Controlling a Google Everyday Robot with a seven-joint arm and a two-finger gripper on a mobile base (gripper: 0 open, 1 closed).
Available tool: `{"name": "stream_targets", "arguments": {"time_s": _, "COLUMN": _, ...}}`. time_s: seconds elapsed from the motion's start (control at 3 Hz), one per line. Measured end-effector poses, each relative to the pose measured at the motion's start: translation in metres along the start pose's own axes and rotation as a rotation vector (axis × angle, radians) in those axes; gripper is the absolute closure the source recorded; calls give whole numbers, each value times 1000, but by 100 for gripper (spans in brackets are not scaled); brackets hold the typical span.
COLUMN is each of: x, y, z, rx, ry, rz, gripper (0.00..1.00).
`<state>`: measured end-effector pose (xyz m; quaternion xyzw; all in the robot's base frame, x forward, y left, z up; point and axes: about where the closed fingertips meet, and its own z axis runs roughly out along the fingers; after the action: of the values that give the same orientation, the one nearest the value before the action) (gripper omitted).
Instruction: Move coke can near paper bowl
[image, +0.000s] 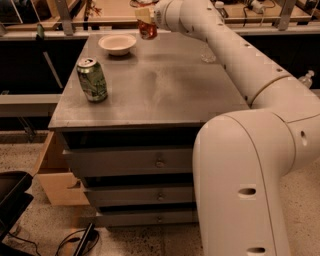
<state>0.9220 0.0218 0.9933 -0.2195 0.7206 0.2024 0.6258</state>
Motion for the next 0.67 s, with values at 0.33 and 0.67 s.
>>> {"name": "stream_targets", "arguments": {"time_s": 0.33, "x": 8, "y": -18, "z": 6, "rx": 31, "ry": -30, "rz": 20, "gripper": 100}}
{"name": "stream_targets", "arguments": {"time_s": 0.67, "x": 18, "y": -35, "z": 12, "rx": 38, "ry": -66, "rz": 10, "gripper": 100}}
